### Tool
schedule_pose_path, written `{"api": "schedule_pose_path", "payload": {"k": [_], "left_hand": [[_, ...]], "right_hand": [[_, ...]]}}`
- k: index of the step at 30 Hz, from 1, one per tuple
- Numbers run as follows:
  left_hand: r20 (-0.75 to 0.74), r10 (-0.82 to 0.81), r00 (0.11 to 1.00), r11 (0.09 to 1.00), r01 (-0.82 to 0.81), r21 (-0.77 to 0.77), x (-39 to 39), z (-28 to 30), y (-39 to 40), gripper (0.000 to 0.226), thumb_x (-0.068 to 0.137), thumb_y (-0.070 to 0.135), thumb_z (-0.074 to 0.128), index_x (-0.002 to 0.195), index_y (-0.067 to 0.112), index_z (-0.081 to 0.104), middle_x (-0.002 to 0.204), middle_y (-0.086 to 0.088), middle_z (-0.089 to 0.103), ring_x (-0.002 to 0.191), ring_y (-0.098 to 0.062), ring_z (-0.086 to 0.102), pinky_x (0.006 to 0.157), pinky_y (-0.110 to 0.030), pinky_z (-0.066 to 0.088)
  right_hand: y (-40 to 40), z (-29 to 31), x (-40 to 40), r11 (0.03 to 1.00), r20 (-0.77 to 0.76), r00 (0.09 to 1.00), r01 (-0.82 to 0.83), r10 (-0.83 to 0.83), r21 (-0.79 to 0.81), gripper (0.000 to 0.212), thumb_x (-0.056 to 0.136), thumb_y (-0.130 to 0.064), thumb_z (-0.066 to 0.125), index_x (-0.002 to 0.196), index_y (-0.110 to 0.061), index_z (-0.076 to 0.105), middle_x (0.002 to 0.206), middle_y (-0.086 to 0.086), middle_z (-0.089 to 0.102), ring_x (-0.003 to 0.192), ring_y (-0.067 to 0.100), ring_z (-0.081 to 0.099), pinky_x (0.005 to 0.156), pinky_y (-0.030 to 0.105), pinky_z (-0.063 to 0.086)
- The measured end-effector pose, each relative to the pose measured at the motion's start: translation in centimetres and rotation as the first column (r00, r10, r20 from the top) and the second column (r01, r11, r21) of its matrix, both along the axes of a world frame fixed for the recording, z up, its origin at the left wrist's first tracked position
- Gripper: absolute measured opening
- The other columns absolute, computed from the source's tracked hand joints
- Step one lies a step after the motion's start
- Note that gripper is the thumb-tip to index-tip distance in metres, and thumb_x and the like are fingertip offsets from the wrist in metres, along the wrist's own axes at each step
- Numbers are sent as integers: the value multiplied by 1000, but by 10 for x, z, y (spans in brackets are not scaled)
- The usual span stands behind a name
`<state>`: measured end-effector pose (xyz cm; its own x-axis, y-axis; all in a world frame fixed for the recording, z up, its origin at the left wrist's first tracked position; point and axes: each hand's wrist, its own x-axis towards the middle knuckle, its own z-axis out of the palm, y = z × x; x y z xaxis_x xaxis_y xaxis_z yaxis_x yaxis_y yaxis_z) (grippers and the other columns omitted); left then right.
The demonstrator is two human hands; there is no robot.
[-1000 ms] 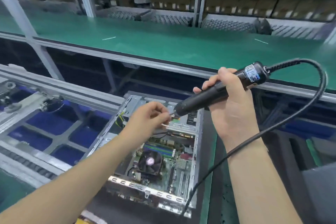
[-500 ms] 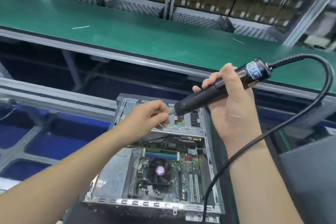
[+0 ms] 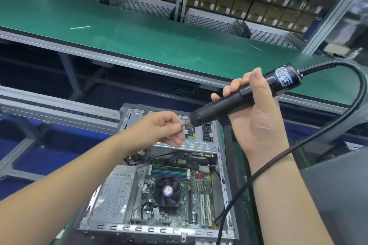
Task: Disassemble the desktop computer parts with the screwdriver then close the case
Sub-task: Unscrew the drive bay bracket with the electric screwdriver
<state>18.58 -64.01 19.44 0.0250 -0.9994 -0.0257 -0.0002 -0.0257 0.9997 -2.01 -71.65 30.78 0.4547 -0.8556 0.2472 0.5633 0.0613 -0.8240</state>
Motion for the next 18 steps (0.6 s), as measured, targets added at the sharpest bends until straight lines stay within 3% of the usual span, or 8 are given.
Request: {"api": "schedule_pose_path", "payload": {"k": [4, 8, 12, 18], "left_hand": [[-54, -16, 998, 998, 19, 55, -4, 0, -6, 16, 103, 16, 57, 102, 1, 63, 97, -23, 75, 84, -27, 74, 77, -31, 61], [-261, 48, 964, 993, -17, 117, -14, -9, -11, 23, 92, 27, 64, 94, 4, 64, 88, -22, 73, 72, -21, 73, 68, -27, 62], [-429, 88, 899, 990, -30, 141, -20, -17, -15, 19, 93, 27, 63, 87, 12, 73, 84, -17, 72, 66, -16, 71, 66, -28, 63], [-485, 196, 853, 973, -107, 205, -27, -19, -20, 16, 91, 27, 67, 89, 13, 76, 84, -13, 72, 66, -15, 70, 62, -26, 61]], "right_hand": [[-7, -1, -2, 1000, -13, 1000, 2, -1, 12, 23, 91, -32, 66, 96, -16, 50, 80, 5, 53, 75, 21, 55, 90, 54, 55], [-13, -5, -3, 1000, -1, 1000, -1, 1, 27, 22, 91, -31, 65, 95, -16, 49, 80, 5, 52, 75, 20, 54, 92, 53, 54], [-20, -9, -4, 999, 11, 1000, -10, 10, 44, 23, 91, -32, 66, 95, -17, 49, 82, 4, 52, 75, 20, 56, 92, 53, 54], [-30, -14, -3, 999, 7, 1000, -9, 9, 34, 21, 92, -29, 66, 92, -17, 49, 80, 5, 51, 74, 21, 55, 90, 54, 55]]}}
